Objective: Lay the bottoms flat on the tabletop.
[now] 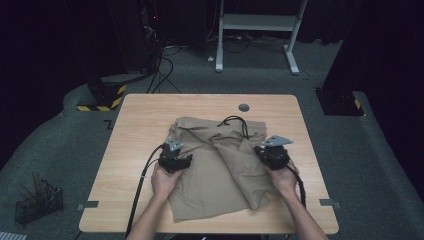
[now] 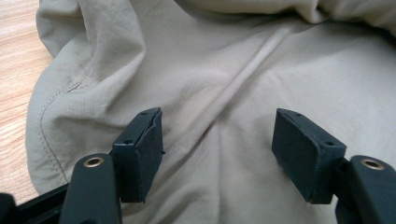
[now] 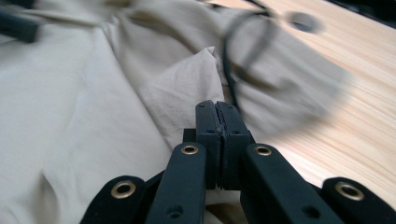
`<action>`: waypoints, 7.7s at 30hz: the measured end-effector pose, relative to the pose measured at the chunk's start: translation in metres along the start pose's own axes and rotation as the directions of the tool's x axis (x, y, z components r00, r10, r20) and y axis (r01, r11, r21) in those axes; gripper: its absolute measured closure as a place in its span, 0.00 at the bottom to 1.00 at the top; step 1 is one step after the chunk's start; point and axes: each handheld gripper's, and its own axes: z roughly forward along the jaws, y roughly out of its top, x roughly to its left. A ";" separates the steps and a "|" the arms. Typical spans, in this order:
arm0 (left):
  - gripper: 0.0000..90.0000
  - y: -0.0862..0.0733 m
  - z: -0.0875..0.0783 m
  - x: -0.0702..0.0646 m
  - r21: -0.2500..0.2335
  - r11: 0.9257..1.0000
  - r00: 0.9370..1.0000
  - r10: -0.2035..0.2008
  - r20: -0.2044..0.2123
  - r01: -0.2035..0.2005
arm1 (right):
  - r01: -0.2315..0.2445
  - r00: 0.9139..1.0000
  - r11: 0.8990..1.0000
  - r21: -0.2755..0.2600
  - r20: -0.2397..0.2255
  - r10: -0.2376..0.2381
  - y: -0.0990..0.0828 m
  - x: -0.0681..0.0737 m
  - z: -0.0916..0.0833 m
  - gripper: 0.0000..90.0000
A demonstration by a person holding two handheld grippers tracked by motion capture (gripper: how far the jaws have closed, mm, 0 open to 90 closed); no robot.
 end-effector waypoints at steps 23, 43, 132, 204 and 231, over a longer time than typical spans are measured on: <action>0.40 0.003 -0.004 -0.002 0.026 1.000 1.000 -0.012 0.018 0.012 | -0.080 0.997 0.996 0.049 -0.004 0.081 -0.037 -0.001 -0.013 0.63; 0.45 0.001 -0.016 -0.070 0.082 0.984 0.977 0.141 0.163 -0.156 | -0.041 0.994 0.989 0.139 -0.093 0.054 -0.044 0.017 0.023 0.86; 0.39 0.007 0.007 -0.004 0.003 1.000 1.000 0.004 -0.001 -0.004 | -0.070 0.990 0.980 0.186 -0.110 0.092 -0.016 -0.033 0.014 0.94; 0.37 0.007 0.007 -0.005 0.001 1.000 1.000 0.007 -0.014 -0.007 | -0.050 0.994 0.997 0.062 0.100 0.044 -0.072 -0.035 -0.059 1.00; 0.37 0.007 0.007 -0.005 0.002 1.000 1.000 0.007 -0.015 -0.007 | 0.113 0.993 0.993 0.039 -0.034 -0.112 -0.044 0.018 -0.040 0.73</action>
